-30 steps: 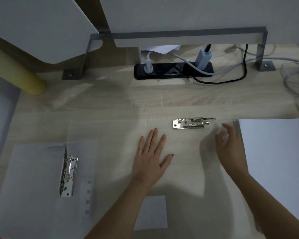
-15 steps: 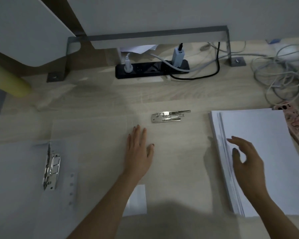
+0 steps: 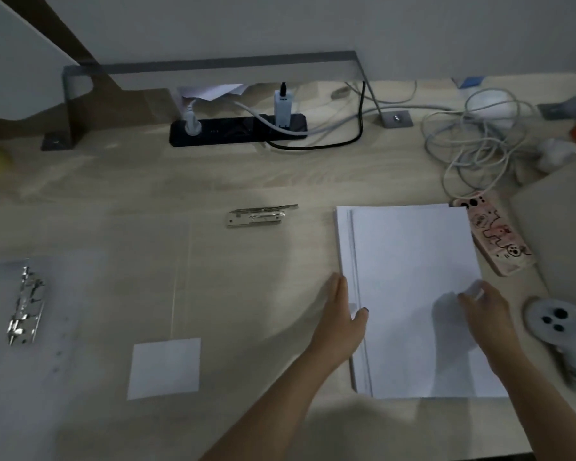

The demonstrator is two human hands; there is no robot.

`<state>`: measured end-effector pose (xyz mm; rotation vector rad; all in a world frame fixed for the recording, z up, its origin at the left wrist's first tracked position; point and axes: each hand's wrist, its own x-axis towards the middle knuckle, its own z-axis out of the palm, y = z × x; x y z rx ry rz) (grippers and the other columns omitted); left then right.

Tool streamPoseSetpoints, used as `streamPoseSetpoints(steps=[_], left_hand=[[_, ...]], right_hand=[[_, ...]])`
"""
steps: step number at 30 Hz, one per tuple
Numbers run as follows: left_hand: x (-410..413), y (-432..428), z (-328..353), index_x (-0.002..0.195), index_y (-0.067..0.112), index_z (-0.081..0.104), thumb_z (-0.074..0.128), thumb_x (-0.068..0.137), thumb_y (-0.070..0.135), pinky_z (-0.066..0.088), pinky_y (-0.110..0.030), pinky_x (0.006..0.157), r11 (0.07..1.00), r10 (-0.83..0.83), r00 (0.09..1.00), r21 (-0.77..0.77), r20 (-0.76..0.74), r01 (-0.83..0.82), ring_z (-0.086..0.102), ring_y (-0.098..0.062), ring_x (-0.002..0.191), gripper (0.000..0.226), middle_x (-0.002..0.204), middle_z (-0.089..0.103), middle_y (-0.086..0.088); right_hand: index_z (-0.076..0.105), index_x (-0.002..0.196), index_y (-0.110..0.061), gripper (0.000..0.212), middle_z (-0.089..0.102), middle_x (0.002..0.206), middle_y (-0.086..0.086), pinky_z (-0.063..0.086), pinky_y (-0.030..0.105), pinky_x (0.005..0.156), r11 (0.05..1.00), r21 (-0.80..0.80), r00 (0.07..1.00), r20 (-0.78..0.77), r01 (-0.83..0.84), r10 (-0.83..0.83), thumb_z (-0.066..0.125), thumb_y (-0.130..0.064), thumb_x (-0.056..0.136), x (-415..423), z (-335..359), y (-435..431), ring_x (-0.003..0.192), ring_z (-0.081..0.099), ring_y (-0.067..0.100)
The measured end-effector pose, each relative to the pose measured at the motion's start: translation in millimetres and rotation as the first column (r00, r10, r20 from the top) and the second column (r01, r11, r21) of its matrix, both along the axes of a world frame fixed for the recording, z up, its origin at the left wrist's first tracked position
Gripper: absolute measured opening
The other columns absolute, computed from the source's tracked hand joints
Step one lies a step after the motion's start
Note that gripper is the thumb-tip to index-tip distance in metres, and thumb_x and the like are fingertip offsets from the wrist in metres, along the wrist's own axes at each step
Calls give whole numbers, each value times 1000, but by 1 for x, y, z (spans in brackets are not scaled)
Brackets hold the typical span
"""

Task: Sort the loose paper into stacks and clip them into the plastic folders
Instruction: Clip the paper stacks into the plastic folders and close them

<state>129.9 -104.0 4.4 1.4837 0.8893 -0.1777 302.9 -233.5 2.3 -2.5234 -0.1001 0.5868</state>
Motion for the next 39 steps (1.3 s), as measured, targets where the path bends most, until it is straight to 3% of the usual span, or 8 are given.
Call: streamPoseSetpoints(steps=[4, 13, 18, 25, 32, 35, 37, 39], left_hand=[[7, -10, 1, 149, 19, -7, 37, 98, 24, 6, -15, 108, 1000, 9, 1000, 26, -8, -9, -2, -5, 145, 67, 157, -12, 12], [17, -13, -4, 149, 18, -1, 41, 97, 24, 4, -18, 111, 982, 74, 996, 177, -46, -64, -2, -9, 145, 67, 158, -4, 10], [14, -11, -4, 149, 24, 10, 44, 93, 25, 12, -28, 119, 980, 169, 985, 113, -38, -164, 12, -7, 144, 66, 156, 12, 12], [14, -14, -4, 148, 21, 13, 47, 93, 17, 13, -21, 113, 979, 197, 979, 67, -48, -193, 13, -5, 143, 65, 157, 12, 10], [11, -23, 0, 148, 23, 14, 51, 91, 20, 15, -23, 114, 970, 242, 970, -22, -24, -242, 15, -4, 142, 68, 154, 15, 15], [12, -22, 4, 143, 24, 31, 55, 83, 25, 28, -32, 113, 929, 347, 937, -140, 22, -341, 37, -8, 133, 65, 145, 36, 15], [17, -17, 8, 122, 18, 50, 52, 83, 14, 44, -28, 93, 868, 472, 881, -189, 23, -460, 58, -11, 105, 39, 121, 60, 4], [23, -8, 14, 90, 17, 52, 50, 84, 9, 40, -25, 67, 824, 538, 841, -179, -53, -538, 52, -15, 77, 11, 86, 59, 1]], right_hand=[[50, 97, -5, 18, 51, 87, 14, 37, 36, 68, 995, 62, 997, -14, -81, 82, 51, -21, 88, -3, -2, 4, 88, 52, 33], [46, 128, -1, 44, 49, 127, 27, 39, 46, 97, 975, -32, 976, 18, -218, 219, 57, -12, 87, -1, -2, 3, 117, 46, 41], [46, 75, -3, 12, 48, 72, 15, 33, 33, 62, 966, 146, 976, -8, -215, 218, 52, -9, 82, 14, -4, -8, 69, 45, 31], [39, 64, 4, 22, 45, 69, 22, 28, 30, 59, 963, 127, 970, -22, -238, 243, 53, 0, 81, 29, -18, -18, 63, 37, 23], [36, 79, -17, 19, 37, 91, 8, 31, 31, 71, 964, 65, 964, -36, -259, 262, 53, -10, 84, 35, -29, -21, 82, 36, 20], [45, 73, -11, 13, 42, 89, 13, 33, 31, 66, 969, 34, 966, -75, -245, 247, 49, -10, 85, 32, -15, -17, 80, 42, 24], [58, 97, 1, 20, 49, 94, 21, 39, 35, 74, 960, -35, 959, 48, -277, 278, 51, -11, 83, 25, -5, -13, 87, 49, 32], [49, 127, 2, 42, 49, 117, 28, 40, 38, 89, 928, -40, 913, 165, -372, 373, 54, -4, 85, 6, 11, 0, 105, 50, 40]])
